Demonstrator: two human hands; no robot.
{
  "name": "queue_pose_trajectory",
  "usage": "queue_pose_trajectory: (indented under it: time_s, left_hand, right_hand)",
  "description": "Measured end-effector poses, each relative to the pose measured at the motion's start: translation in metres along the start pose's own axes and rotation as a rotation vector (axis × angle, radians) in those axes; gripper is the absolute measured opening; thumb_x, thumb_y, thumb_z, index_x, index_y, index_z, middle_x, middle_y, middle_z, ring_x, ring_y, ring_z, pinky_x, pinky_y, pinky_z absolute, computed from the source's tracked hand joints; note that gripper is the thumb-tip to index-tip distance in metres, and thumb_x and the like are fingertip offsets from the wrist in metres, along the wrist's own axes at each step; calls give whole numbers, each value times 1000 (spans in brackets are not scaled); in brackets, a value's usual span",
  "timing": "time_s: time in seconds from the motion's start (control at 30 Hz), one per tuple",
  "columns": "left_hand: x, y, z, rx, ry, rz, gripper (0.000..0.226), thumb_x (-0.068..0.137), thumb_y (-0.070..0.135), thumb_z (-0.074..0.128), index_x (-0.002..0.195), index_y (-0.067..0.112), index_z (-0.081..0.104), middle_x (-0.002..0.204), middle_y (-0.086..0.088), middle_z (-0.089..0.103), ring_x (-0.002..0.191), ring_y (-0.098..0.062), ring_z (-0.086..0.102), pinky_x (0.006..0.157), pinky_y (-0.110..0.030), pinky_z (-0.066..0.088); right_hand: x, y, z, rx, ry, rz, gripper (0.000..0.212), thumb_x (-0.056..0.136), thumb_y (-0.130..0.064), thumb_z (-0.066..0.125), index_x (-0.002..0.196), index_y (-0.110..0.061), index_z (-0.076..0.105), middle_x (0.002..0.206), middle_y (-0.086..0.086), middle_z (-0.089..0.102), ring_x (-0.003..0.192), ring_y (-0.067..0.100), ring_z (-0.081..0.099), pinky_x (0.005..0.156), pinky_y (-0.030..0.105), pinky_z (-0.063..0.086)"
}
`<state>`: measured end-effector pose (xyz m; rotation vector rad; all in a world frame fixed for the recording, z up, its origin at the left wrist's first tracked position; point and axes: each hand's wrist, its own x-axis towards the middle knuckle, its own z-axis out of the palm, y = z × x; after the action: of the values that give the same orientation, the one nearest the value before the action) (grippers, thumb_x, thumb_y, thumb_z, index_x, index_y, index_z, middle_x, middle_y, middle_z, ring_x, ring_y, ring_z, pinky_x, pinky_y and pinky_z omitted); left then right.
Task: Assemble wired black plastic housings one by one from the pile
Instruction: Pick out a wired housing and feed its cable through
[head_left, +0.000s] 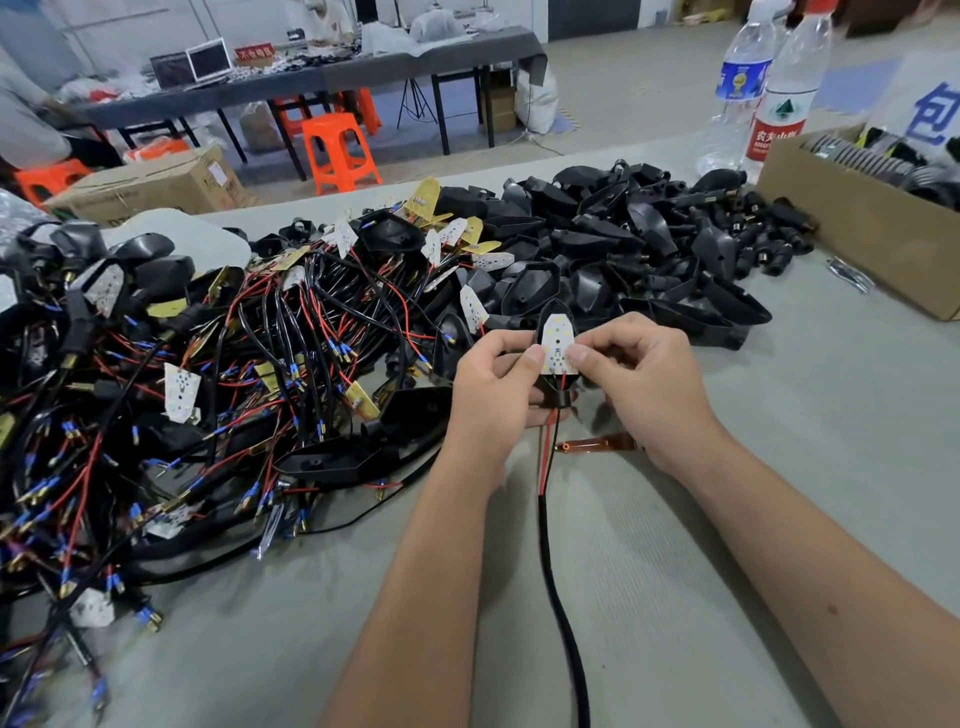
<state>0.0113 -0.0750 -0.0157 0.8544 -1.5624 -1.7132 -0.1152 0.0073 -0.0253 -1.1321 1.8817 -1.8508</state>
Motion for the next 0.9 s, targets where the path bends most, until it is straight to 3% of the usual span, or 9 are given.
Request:
queue_pose_trajectory:
  time_s: [0.1,0.17,0.23,0.37,0.47,0.57,0.7,0.8,0.9]
  left_hand:
    - [1,3,1,-6,-4,-33,16,103,13,55,117,16,64,104,-13,72,86,-35,74,79,-60,62]
    - [0,3,2,11,-26,-28,19,102,22,58,121,19,63,107,-10,74,95,-35,75,80,-57,63]
    - [-2,2,4,75,-42,26,16,102,32,61,113,21,66,97,0,76,94,-27,76,75,-51,65]
    - [0,-2,6,119,-14,90,8,102,26,61,101,19,65,87,4,73,83,-12,72,62,-42,64]
    - [-2,-1,4,56,10,96,13,104,22,58,98,11,62,78,3,66,70,-10,67,53,-37,59]
    - [-3,2,2,17,19,139,14,105,18,56,100,7,62,74,6,65,66,-10,69,55,-46,62]
    - [1,6,-4,-14,183,261,11,103,21,60,99,11,64,92,-18,70,86,-36,72,81,-61,59]
    - [3,8,-12,-20,299,361,12,102,22,63,100,11,66,75,-5,67,70,-17,59,70,-39,52]
    - [5,12,-18,-27,350,394,11,102,23,64,102,12,65,71,6,69,67,-12,63,63,-37,57]
  right_hand:
    - [-3,-4,2,-79,-14,-20,8,88,-12,79,83,-18,78,94,8,65,83,30,65,81,46,56]
    - [-5,-7,1,-111,-30,-38,7,88,-12,79,83,-17,78,93,9,64,83,30,64,81,47,55]
    - [-7,-10,1,-136,-31,-78,8,87,-15,81,80,-18,77,90,7,63,80,27,62,77,45,54]
    - [-17,-15,8,-175,64,-184,10,85,-16,84,78,-16,76,83,1,59,73,19,59,70,40,52]
    - [-18,-16,10,-224,151,-241,28,76,-20,90,79,-12,64,76,1,57,64,21,57,62,39,50]
    - [-17,-16,8,-191,171,-184,43,75,-28,92,86,-15,52,77,1,59,58,23,58,58,37,50]
    - [-16,-14,4,-138,11,-156,21,96,-35,70,88,-17,63,77,-3,64,72,18,61,71,43,52]
    - [-13,-12,2,-318,-241,-153,45,101,-53,49,83,-20,75,79,-5,65,89,16,54,84,41,46]
    - [-15,-15,7,-462,-436,-165,49,95,-66,47,72,-29,70,84,-9,63,96,16,47,88,35,42]
